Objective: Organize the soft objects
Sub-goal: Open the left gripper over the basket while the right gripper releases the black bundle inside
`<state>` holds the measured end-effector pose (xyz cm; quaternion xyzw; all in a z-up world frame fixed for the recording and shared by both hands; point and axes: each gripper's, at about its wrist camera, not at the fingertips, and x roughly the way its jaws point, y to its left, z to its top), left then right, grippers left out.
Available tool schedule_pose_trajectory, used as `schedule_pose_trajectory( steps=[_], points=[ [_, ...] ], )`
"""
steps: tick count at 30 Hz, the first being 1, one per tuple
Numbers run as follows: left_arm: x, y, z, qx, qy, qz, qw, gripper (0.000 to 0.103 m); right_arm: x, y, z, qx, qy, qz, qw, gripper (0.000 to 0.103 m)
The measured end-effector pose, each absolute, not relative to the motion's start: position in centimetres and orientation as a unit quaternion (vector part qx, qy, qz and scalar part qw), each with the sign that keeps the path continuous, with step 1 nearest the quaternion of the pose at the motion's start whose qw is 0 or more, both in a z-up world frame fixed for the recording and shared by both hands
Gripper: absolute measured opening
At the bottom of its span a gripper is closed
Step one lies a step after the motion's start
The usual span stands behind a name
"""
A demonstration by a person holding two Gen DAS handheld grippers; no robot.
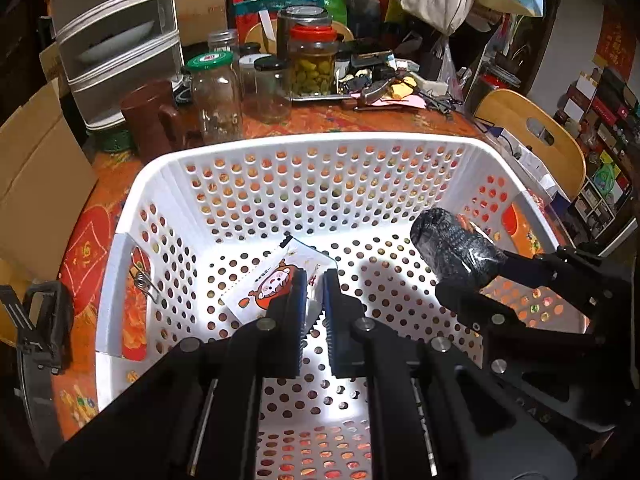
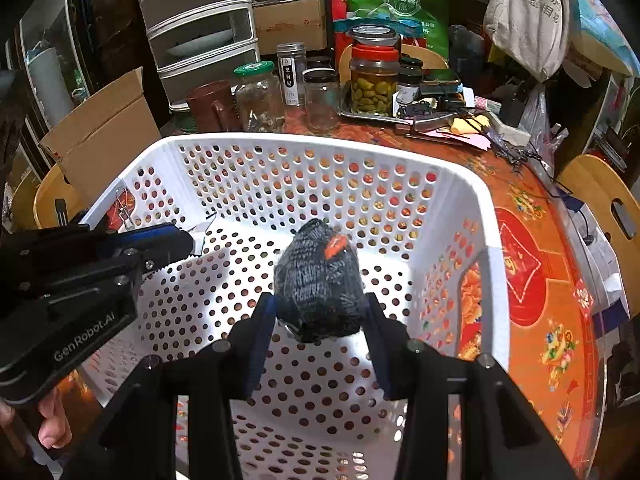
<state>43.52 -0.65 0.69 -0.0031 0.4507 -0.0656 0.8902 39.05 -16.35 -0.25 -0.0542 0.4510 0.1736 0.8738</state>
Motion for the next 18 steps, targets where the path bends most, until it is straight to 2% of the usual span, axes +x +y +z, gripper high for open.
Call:
schedule_pose_trajectory(
  steps=[7, 9, 12, 13, 14, 15, 16, 17, 18],
  points=[
    [43.8, -0.4, -0.1, -0.013, 0.463, -0.065, 0.884, 0.009, 39.2, -16.4, -0.4, -0.047, 0.454, 0.177, 0.872, 0.044],
    [43.7, -0.2, -0.1, -0.019, 0.462, -0.068, 0.884, 0.015, 39.1, -16.4, -0.3, -0.046, 0.451, 0.175, 0.874, 0.044],
    [43.1, 0.2, 0.4, -0.031, 0.454, -0.073, 0.888, 0.039, 38.6, -16.4, 0.0, -0.053, 0.441, 0.171, 0.879, 0.047],
    [42.8, 0.2, 0.8, -0.032, 0.446, -0.077, 0.891, 0.051, 38.4, -16.4, 0.3, -0.051, 0.436, 0.174, 0.881, 0.054],
    [42.5, 0.3, 1.2, -0.029, 0.437, -0.073, 0.896, 0.054, 38.0, -16.6, 0.7, -0.047, 0.428, 0.176, 0.885, 0.056],
    [42.1, 0.4, 1.7, -0.026, 0.427, -0.071, 0.901, 0.056, 37.7, -16.7, 1.1, -0.046, 0.422, 0.176, 0.888, 0.063],
    [41.6, 0.7, 2.3, -0.026, 0.418, -0.07, 0.906, 0.06, 37.3, -16.9, 1.6, -0.044, 0.414, 0.179, 0.892, 0.072],
    [41.1, 0.9, 2.8, -0.028, 0.407, -0.069, 0.91, 0.069, 36.9, -17.0, 1.9, -0.041, 0.409, 0.183, 0.893, 0.079],
    [40.6, 1.1, 3.4, -0.029, 0.396, -0.069, 0.915, 0.074, 36.5, -17.2, 2.4, -0.038, 0.404, 0.189, 0.894, 0.093]
  ],
)
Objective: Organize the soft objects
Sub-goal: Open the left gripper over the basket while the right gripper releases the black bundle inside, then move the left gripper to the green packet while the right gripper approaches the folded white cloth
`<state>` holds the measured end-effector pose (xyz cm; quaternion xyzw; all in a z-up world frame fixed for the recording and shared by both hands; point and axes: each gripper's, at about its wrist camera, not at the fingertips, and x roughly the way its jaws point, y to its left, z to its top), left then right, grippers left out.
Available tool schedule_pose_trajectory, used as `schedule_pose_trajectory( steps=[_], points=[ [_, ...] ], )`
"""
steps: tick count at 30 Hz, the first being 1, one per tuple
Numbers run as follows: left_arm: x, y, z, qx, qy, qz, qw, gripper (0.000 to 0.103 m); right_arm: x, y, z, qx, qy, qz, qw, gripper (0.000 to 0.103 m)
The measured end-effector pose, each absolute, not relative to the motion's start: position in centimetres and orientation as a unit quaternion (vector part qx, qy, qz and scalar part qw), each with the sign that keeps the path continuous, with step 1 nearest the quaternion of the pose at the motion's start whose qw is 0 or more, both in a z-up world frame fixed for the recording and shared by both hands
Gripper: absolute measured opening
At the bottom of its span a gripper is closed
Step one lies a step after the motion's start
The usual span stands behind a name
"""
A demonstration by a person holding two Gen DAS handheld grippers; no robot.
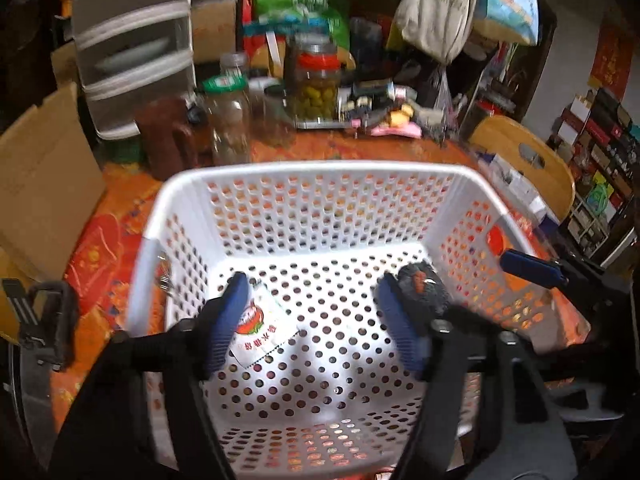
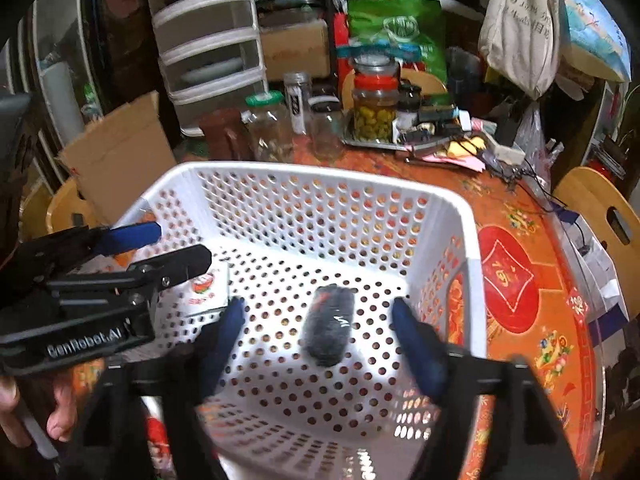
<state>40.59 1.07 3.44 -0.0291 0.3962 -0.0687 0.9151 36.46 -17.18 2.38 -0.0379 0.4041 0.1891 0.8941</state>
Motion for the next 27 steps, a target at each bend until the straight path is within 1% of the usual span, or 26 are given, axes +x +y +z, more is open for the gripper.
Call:
schedule_pose_trajectory(
  steps=[1, 5, 10, 16, 22, 27],
  points=[
    [39.8, 1.3, 4.3, -0.027, 0.38, -0.062, 0.922, 0.081, 36.0, -17.3, 2.8, -0.038, 0.398, 0.193, 0.896, 0.1],
    [37.2, 1.9, 6.6, -0.022, 0.343, -0.058, 0.937, 0.097, 33.5, -18.1, 4.8, -0.026, 0.354, 0.199, 0.914, 0.103],
    [33.0, 2.3, 8.5, -0.014, 0.316, -0.055, 0.947, 0.103, 30.6, -19.0, 6.2, -0.02, 0.323, 0.199, 0.925, 0.103],
    [26.4, 2.7, 9.3, -0.018, 0.29, -0.061, 0.955, 0.103, 26.0, -20.7, 6.4, -0.022, 0.302, 0.175, 0.937, 0.103],
    [19.5, 3.8, 8.9, -0.041, 0.282, -0.052, 0.957, 0.103, 20.5, -22.8, 5.9, -0.004, 0.29, 0.175, 0.941, 0.103],
    [15.3, 4.5, 8.1, -0.059, 0.285, -0.049, 0.956, 0.103, 16.7, -23.4, 5.1, -0.002, 0.283, 0.177, 0.943, 0.103]
  ],
)
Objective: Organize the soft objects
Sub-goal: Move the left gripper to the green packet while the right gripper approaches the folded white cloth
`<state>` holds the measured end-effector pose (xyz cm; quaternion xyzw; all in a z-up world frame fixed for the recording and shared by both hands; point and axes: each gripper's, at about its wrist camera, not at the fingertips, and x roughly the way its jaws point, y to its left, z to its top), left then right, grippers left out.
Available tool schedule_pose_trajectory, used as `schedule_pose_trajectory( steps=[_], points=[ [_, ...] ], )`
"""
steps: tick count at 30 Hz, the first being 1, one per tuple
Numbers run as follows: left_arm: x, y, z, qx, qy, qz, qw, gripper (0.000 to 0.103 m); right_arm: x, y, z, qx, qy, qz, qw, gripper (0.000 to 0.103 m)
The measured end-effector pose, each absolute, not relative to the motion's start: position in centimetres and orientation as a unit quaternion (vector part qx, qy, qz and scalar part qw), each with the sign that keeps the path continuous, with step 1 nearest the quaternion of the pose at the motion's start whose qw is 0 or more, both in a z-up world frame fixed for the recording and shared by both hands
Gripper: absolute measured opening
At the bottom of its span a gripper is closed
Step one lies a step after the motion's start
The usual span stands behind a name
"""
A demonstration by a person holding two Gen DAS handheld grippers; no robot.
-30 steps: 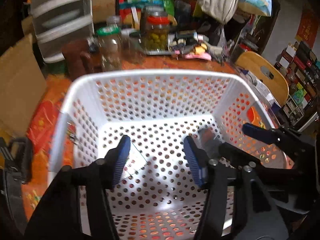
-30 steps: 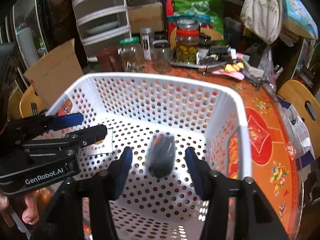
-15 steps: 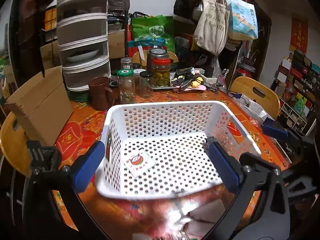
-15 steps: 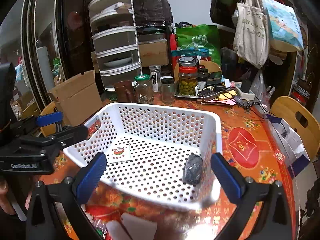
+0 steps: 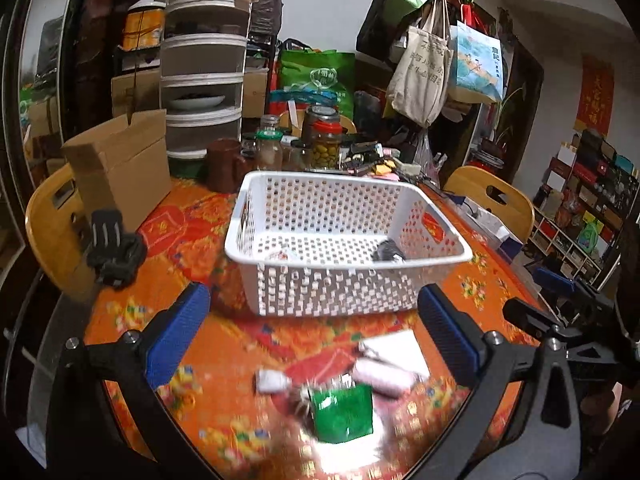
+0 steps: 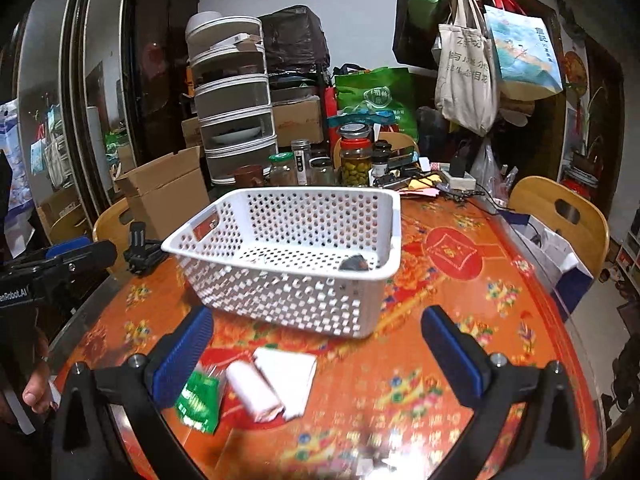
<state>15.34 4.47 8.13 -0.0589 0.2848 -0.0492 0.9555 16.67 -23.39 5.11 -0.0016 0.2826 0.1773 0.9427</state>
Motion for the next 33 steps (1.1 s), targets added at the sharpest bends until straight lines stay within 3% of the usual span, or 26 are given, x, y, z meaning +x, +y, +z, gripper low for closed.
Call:
schedule_pose_trajectory(
  steps=[9, 17, 21, 26, 33],
  points=[
    [10.6, 2.7, 5.4, -0.034, 0.289, -0.053, 0.955, 0.103, 12.5, -23.7, 3.8, 0.01, 0.281, 0.196, 0.939, 0.103],
    [11.1, 1.1, -3.2, -0.037, 0.372, -0.06, 0.926, 0.103, 12.5, -23.8, -0.4, 0.029, 0.32, 0.222, 0.921, 0.102],
    [11.7, 0.7, -6.2, -0.045, 0.395, -0.056, 0.916, 0.099, 13.2, -23.1, -3.4, 0.029, 0.346, 0.224, 0.911, 0.088],
    [12.3, 0.4, -7.8, -0.039, 0.403, -0.05, 0.913, 0.08, 14.9, -22.9, -6.4, 0.035, 0.376, 0.215, 0.901, 0.065],
    [13.0, 0.6, -8.7, -0.043, 0.408, -0.052, 0.91, 0.07, 16.5, -22.3, -7.7, 0.033, 0.389, 0.216, 0.895, 0.056]
  ],
)
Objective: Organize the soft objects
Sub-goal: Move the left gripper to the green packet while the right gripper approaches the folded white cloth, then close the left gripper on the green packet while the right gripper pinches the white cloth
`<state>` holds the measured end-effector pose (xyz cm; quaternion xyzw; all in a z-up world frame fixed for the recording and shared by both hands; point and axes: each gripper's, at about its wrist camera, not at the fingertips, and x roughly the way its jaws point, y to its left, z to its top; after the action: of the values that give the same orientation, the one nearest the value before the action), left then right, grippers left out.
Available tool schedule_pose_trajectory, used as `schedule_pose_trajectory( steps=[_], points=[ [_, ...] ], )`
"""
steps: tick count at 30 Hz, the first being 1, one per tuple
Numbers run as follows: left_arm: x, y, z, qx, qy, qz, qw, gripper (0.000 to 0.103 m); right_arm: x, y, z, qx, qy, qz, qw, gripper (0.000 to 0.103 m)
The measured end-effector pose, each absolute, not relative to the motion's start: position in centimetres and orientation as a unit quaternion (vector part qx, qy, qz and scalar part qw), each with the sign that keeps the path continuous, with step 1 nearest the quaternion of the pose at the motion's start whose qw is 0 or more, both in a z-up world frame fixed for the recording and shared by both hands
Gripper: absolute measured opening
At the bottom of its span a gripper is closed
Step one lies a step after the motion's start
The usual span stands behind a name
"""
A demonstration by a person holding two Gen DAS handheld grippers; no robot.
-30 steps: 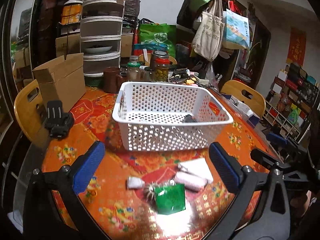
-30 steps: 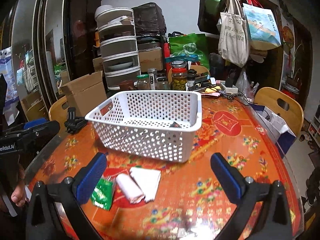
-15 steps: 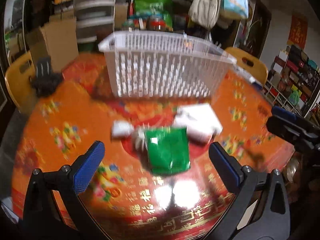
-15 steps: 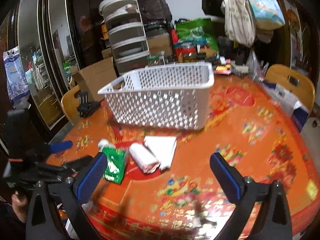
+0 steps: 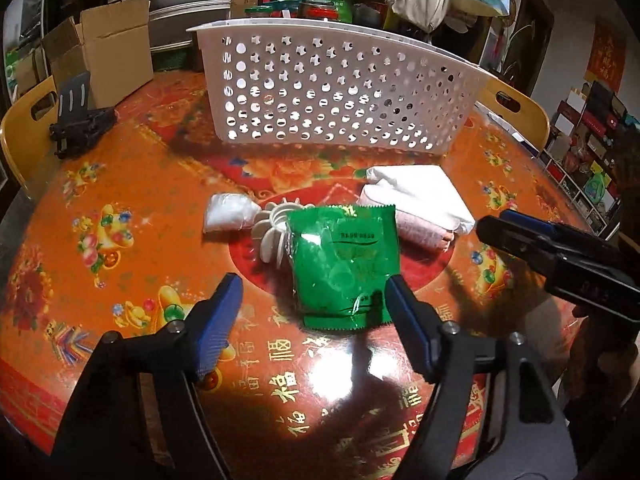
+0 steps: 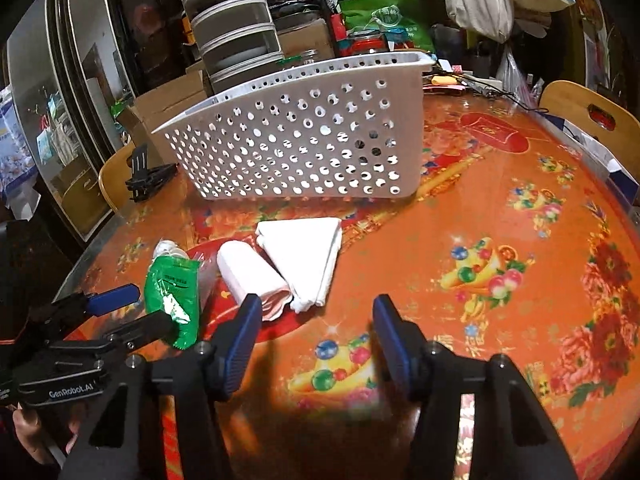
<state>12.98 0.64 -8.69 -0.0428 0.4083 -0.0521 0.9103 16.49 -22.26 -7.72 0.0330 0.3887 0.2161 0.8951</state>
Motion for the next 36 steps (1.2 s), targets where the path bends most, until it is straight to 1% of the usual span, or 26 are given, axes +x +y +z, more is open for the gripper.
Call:
schedule_pose_trajectory(
  steps=[3, 9, 10, 12, 14, 15, 19, 25, 31, 36],
  points=[
    [13.2, 0.6, -8.9, -0.042, 0.406, -0.055, 0.911, 0.068, 17.1, -21.6, -7.8, 0.026, 0.39, 0.217, 0.894, 0.05],
    [13.4, 0.6, -9.4, -0.045, 0.406, -0.06, 0.911, 0.061, 17.9, -21.2, -8.2, 0.018, 0.4, 0.217, 0.89, 0.035],
    [13.5, 0.5, -9.4, -0.045, 0.405, -0.061, 0.911, 0.058, 17.9, -21.1, -8.3, 0.017, 0.402, 0.218, 0.889, 0.032],
    [13.5, 0.4, -9.5, -0.043, 0.403, -0.063, 0.912, 0.053, 18.0, -21.0, -8.4, 0.013, 0.406, 0.218, 0.887, 0.028],
    [13.4, 0.2, -9.4, -0.04, 0.4, -0.068, 0.913, 0.044, 18.1, -20.9, -8.6, 0.011, 0.411, 0.22, 0.885, 0.023],
    [13.4, 0.1, -9.4, -0.04, 0.398, -0.072, 0.914, 0.04, 18.2, -20.8, -8.7, 0.011, 0.412, 0.222, 0.884, 0.018],
    [13.0, -0.1, -9.1, -0.034, 0.388, -0.073, 0.918, 0.036, 17.9, -20.7, -8.7, 0.011, 0.408, 0.223, 0.885, 0.01],
    [12.0, 0.6, -8.1, -0.039, 0.366, -0.093, 0.925, 0.03, 17.4, -21.1, -8.3, 0.017, 0.39, 0.221, 0.894, 0.007],
    [11.0, 1.1, -6.8, -0.045, 0.339, -0.108, 0.933, 0.029, 16.9, -21.7, -7.9, 0.026, 0.372, 0.224, 0.9, 0.005],
    [10.7, 1.3, -6.4, -0.046, 0.333, -0.108, 0.936, 0.029, 16.4, -22.0, -7.4, 0.029, 0.354, 0.223, 0.908, 0.005]
  ],
)
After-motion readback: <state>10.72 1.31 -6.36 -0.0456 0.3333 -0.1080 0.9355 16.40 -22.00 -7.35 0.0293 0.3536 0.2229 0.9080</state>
